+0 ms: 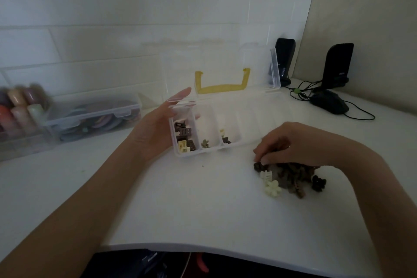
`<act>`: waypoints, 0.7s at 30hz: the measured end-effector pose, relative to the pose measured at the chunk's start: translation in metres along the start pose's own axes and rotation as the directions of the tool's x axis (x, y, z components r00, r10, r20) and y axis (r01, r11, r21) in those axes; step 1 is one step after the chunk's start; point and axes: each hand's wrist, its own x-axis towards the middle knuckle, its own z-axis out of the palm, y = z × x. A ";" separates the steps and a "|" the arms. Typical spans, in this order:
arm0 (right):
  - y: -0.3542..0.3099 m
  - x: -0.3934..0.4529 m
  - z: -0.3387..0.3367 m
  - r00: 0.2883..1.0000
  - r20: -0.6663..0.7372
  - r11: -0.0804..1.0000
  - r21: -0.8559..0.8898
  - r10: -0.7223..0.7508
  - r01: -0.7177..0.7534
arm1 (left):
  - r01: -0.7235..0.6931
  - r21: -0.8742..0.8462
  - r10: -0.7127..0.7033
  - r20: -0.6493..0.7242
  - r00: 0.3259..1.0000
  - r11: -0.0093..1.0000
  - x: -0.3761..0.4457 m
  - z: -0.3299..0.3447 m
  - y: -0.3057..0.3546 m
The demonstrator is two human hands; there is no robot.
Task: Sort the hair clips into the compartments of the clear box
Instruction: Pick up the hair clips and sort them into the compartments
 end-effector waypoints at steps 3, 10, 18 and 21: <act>-0.005 -0.006 -0.003 0.986 0.163 0.999 0.051 -0.025 0.017 | 0.000 0.003 0.000 0.008 1.000 1.000 -0.001 0.001 0.001; -0.001 -0.004 0.002 0.978 0.209 0.999 0.051 0.001 -0.011 | 0.002 -0.011 -0.002 0.013 1.000 1.000 0.000 0.002 0.000; -0.007 -0.001 -0.002 0.988 -0.075 0.963 0.227 -0.132 0.146 | 0.006 -0.017 -0.006 0.004 1.000 1.000 -0.001 -0.001 0.000; -0.008 -0.004 -0.003 0.992 0.003 0.972 0.197 -0.130 0.127 | 0.006 -0.009 -0.006 0.001 1.000 1.000 -0.001 -0.001 0.000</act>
